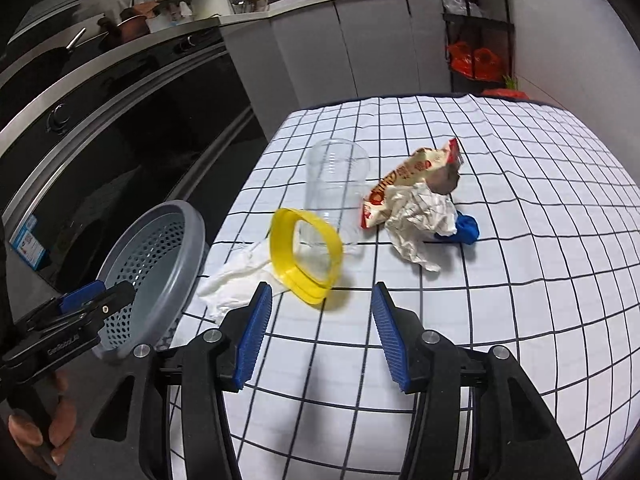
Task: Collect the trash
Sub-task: 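Move both grippers back over the table, then close the right gripper on the yellow plastic lid ring and lift it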
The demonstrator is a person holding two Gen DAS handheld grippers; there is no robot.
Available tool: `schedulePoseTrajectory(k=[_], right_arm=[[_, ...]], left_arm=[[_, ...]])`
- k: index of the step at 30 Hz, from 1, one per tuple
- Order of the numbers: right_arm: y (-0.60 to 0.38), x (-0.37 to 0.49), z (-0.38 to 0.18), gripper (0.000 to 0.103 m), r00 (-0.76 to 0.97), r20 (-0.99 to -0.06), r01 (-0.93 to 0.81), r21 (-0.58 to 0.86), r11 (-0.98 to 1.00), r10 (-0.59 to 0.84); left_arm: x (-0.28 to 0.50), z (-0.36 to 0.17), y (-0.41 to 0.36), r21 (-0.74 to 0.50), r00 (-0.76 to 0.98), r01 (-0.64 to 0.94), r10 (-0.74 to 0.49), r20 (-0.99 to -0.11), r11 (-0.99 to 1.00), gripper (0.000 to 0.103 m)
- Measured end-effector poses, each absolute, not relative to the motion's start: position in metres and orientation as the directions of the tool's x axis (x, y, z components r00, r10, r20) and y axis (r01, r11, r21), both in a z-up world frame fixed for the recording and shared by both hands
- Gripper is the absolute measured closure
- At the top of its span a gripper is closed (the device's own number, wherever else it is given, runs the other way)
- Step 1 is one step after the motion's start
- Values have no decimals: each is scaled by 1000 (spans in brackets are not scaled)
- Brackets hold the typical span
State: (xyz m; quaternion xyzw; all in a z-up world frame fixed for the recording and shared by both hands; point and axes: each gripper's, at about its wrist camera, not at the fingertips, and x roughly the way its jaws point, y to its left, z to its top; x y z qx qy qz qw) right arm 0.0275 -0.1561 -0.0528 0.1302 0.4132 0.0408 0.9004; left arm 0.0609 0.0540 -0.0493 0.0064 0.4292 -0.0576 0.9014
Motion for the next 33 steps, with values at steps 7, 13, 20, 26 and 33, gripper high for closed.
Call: schedulePoseTrajectory(k=[7,13,20,26,33], right_arm=[[-153,46,-66,53,637,-750,40,264,964,179],[-149,63,-75,53,617,-763,44,278,960,192],[-148,83,-85,53,592,-780,58,294,954,204],[-144,94,-92,53,583,-786,59,293,954,206],[-143,100,-99,69,574,-788,56,307,950,222]], left_arm=[[66,-54,38,-28,614,138,-108,-782,990,37],[72,-61,30,-15,606,148,-103,-789,989,36],[77,-68,27,-5,595,158,-99,-798,987,36],[80,-73,29,-11,585,154,-101,-805,988,36],[84,-76,29,-21,584,161,-112,-804,987,36]])
